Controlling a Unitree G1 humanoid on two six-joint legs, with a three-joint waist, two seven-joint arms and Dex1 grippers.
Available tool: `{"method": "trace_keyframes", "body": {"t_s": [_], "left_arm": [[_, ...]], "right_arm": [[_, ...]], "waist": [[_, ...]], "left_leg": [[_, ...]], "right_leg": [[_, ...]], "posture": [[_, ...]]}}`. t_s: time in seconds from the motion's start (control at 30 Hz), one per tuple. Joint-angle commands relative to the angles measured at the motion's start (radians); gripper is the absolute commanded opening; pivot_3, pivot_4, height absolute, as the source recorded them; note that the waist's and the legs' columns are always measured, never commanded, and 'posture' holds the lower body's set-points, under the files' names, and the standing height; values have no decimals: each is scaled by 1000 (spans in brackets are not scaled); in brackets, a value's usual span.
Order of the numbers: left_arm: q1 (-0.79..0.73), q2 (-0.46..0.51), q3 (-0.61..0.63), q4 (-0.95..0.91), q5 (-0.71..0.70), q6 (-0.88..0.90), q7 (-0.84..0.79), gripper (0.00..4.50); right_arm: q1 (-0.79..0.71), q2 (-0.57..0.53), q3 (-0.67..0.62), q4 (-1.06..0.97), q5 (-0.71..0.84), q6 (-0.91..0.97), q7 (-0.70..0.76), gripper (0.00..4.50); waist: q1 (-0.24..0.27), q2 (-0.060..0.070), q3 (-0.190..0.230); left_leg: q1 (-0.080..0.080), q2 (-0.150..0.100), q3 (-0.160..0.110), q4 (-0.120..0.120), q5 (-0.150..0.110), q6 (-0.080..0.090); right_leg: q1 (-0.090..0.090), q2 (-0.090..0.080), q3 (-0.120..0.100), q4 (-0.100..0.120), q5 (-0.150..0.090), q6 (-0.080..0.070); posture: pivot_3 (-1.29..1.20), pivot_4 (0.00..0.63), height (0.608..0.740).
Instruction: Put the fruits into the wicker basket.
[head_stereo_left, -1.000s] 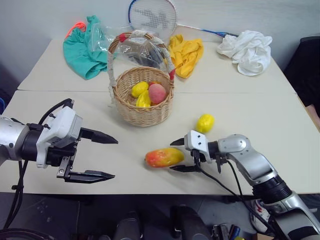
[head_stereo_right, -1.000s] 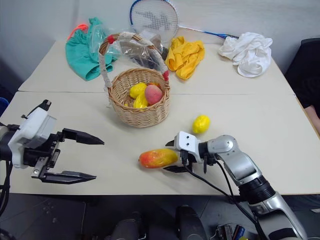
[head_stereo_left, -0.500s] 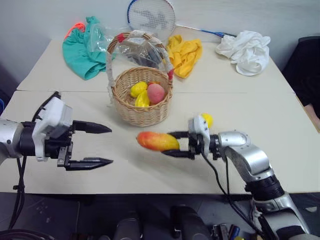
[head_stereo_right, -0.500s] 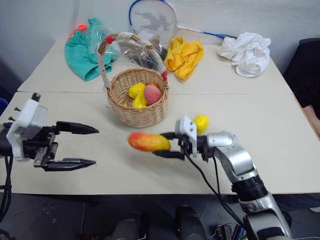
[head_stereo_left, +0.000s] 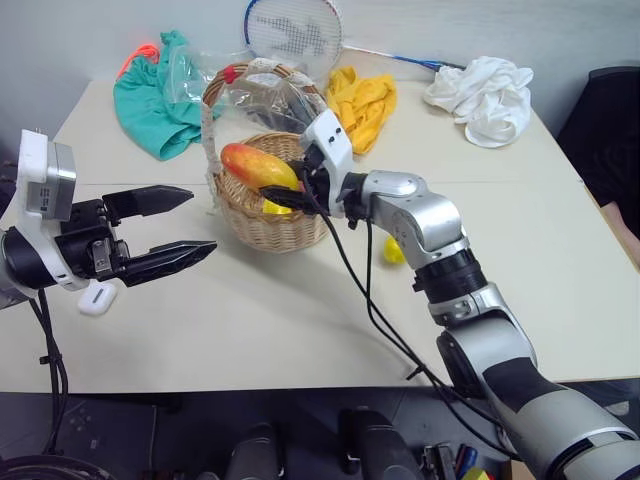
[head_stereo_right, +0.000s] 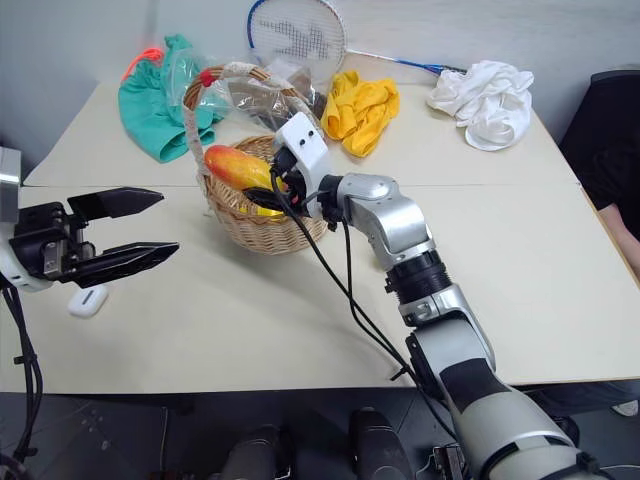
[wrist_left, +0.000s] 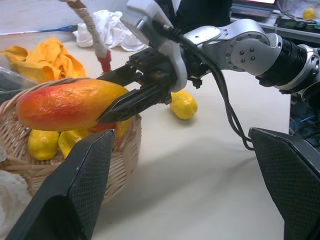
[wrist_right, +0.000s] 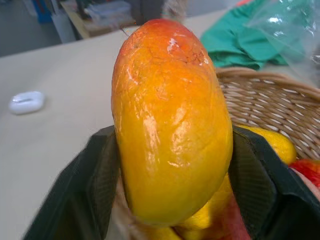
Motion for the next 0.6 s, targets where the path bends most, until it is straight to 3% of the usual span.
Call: {"method": "trace_keyframes", "body": {"t_s": [0.03,0.17,0.3,0.37,0.43,0.53,0.6], "left_arm": [[9,-10,25,-36,-20,-13,14,4500],[-9,-13,-3,-31,-24,-16,13,4500],[-47,-5,-56,-24,-26,-19,-14,4500],[-68,0,-96,-27,-18,-24,-36,4500],[-86,5,-133,-31,-11,-30,-60,4500],[-128,7,-209,-40,10,-43,-93,4500],[-161,-1,-270,-45,33,-58,-119,4500]], "right_arm": [[-36,19,-34,-7,-5,-32,-16,4468],[39,-57,-98,-269,154,143,117,4468],[190,-257,-195,-619,365,377,240,4468],[276,-389,-220,-706,378,408,283,4468],[355,-513,-220,-755,343,375,322,4468],[453,-699,-175,-714,180,179,367,4468],[488,-786,-126,-600,42,-94,431,4468]], "waist": [[0,0,0],[2,0,0],[21,0,0],[27,-1,0],[35,-1,0],[33,-1,0],[25,-1,0]], "left_leg": [[-1,0,0,0,0,0],[-4,0,0,0,0,0],[-4,0,-5,-1,-1,1],[-5,0,-5,-1,-1,2],[-5,-2,-5,-1,-2,3],[-3,-3,-3,-1,-2,5],[-2,-4,0,-1,-2,6]], "right_leg": [[-1,0,0,0,0,0],[-3,0,-1,-1,0,0],[1,0,-3,-4,0,0],[2,0,-3,-6,0,0],[2,-1,-3,-7,0,1],[3,-1,-2,-13,1,2],[3,1,1,-13,2,4]], "posture": [[0,150,740],[0,150,740],[0,150,740],[0,150,740],[0,150,740],[0,150,740],[0,150,740]]}}
